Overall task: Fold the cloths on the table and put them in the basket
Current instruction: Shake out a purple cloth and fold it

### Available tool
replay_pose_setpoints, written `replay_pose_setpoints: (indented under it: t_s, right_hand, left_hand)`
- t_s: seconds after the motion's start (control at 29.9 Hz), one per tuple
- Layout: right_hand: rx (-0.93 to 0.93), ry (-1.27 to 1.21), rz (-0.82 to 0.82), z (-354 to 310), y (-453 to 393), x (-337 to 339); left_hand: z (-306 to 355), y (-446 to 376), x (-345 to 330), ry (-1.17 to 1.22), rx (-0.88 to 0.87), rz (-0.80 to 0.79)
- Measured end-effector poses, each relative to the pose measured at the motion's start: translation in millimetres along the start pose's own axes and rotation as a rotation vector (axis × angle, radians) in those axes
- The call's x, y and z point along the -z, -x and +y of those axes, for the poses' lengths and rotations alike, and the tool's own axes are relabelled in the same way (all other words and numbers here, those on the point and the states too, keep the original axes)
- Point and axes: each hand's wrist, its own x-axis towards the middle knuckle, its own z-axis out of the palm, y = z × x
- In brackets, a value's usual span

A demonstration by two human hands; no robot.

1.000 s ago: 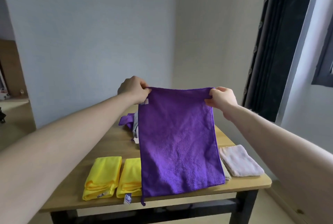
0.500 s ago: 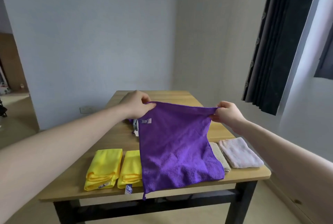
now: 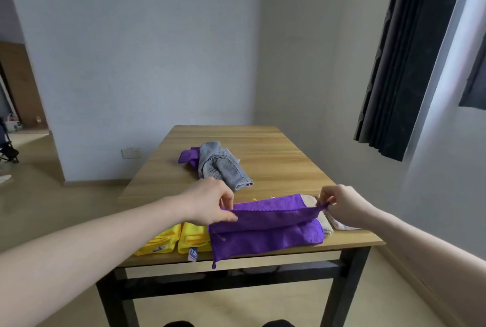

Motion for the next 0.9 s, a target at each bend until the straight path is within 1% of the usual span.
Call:
replay_pose_setpoints:
  t_s: [0.07,0.17,0.27,0.37,0.47,0.53,0.6,0.74,0.8,0.9]
  right_hand:
    - [0.057,0.042,-0.007,9,5,-7]
    - [0.159,0.087,0.032,13,11,-14]
    - [0.115,0.159,-0.092,14,16,-19]
    - [0.101,0.2,-0.167,18,15,-22]
    - [0.071,0.181,-0.201,14,15,-20]
    - [0.065,0.138,-0.181,10,11,-21]
    - [0.069,0.082,-0.155,8,4,-24]
    - [0.081,0.038,-0.111,-6,-9,-27]
    - [0.092,0.013,-0.094,-15,-18,-30]
    - [0.08,0.02,-0.103,-26,-36,-39]
  left_hand:
    - [2,3,-7,-0.014,-0.012,-0.035]
    - [6,4,-15,-0.027,-0.031,-0.092]
    - [7,4,-20,-0.033,-0.045,-0.171]
    - [6,3,-22,0.012,-0.052,-0.263]
    - [6,3,-23,0.113,-0.032,-0.356]
    - [5,2,-24,0.179,-0.01,-0.379]
    - [2,-2,-27,0.223,0.007,-0.343]
    - [-13,-22,-33,0.206,0.078,-0.133]
    - [-21,-33,-38,0.18,0.124,-0.063]
    - [-32,-47,-48,0.143,0.184,-0.069]
